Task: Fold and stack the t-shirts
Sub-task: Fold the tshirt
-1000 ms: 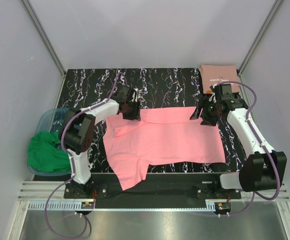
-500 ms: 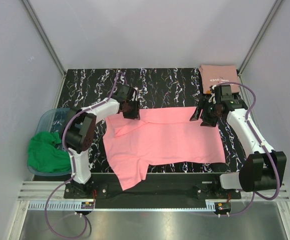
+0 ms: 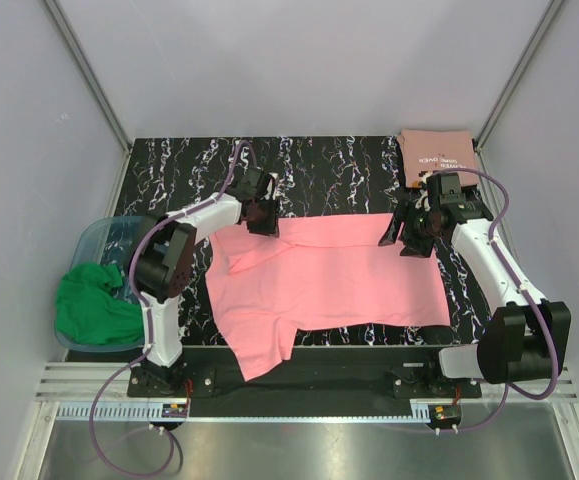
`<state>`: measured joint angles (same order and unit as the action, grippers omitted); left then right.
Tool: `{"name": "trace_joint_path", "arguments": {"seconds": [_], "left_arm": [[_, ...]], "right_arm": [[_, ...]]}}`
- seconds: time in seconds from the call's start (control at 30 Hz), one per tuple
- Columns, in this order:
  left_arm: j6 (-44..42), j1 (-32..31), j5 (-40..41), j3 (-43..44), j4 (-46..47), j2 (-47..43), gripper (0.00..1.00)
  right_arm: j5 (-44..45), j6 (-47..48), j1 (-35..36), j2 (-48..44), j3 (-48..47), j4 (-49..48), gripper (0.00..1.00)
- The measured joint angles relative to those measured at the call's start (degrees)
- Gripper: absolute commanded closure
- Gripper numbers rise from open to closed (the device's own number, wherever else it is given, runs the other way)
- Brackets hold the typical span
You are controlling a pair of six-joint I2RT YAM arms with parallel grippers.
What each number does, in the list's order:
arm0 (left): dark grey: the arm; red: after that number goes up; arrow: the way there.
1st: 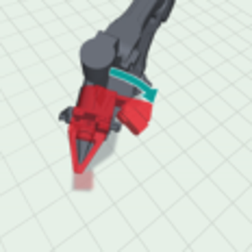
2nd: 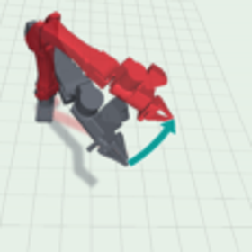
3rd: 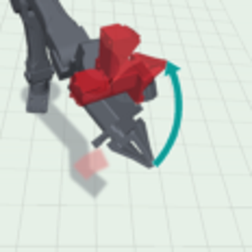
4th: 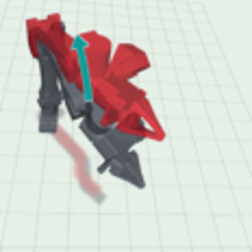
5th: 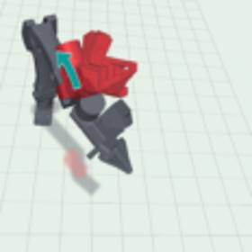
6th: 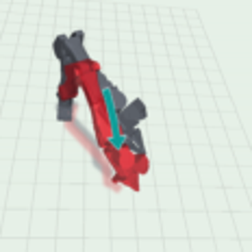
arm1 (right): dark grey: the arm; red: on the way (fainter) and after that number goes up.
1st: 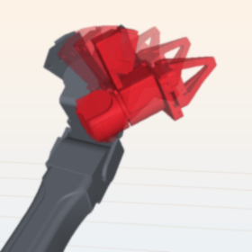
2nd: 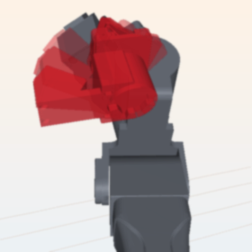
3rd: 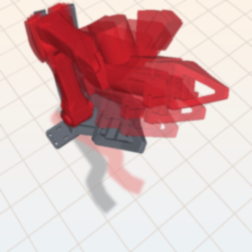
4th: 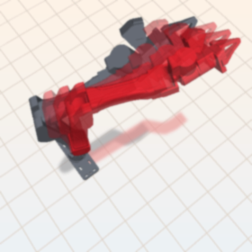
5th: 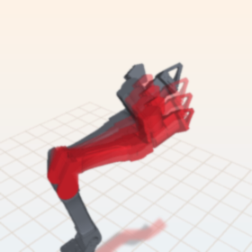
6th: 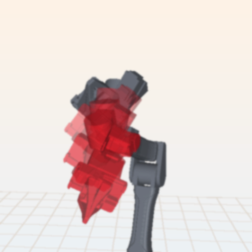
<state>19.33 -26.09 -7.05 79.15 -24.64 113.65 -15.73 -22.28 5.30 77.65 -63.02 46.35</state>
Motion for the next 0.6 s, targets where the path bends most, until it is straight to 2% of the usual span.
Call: {"name": "trace_joint_path", "arguments": {"seconds": [0.3,0.4,0.53,0.6], "left_arm": [[-0.5,0.0,-0.2,0.5,-0.1,1.7,0.67],[-0.5,0.0,-0.3,0.7,-0.1,1.8,0.76],[-0.8,0.0,-0.3,0.7,-0.3,1.8,0.97],[-0.9,0.0,-0.3,0.7,-0.4,1.8,0.99]], "right_arm": [[-0.5,0.0,0.0,0.0,0.4,-0.2,0.31],[-0.5,0.0,0.0,0.0,0.4,-0.2,0.31],[-0.5,0.0,0.0,0.0,0.4,-0.2,0.31],[-0.5,0.0,0.0,0.0,0.4,-0.2,0.31]]}}
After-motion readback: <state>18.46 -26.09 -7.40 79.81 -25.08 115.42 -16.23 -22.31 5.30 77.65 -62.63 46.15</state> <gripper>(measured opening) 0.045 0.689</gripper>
